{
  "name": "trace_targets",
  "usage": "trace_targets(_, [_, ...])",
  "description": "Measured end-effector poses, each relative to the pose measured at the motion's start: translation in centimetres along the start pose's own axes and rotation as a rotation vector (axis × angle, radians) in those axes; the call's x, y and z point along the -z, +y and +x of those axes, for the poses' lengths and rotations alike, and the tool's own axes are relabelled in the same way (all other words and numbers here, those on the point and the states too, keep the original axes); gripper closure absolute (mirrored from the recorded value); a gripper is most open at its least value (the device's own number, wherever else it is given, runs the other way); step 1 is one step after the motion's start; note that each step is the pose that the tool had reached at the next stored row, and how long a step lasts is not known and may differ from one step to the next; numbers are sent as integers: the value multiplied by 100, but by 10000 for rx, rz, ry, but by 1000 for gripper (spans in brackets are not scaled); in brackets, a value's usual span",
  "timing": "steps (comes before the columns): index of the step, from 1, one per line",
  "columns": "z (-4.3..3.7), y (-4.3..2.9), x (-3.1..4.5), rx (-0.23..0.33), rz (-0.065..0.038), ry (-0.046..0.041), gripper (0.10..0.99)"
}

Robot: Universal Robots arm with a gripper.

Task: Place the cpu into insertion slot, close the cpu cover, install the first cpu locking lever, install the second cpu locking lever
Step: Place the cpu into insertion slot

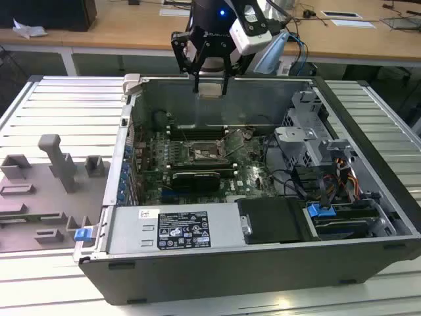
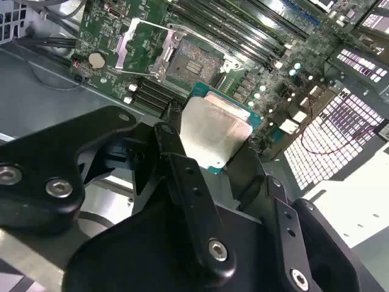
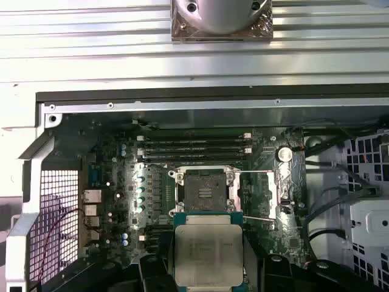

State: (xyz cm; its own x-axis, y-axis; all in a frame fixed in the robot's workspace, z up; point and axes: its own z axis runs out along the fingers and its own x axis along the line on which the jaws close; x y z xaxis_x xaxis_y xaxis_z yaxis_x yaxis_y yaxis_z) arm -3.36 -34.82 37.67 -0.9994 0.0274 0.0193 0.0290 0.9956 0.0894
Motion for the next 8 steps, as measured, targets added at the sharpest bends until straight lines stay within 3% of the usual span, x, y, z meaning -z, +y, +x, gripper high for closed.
trace_targets(8, [0, 0, -1, -717, -13, -64, 545])
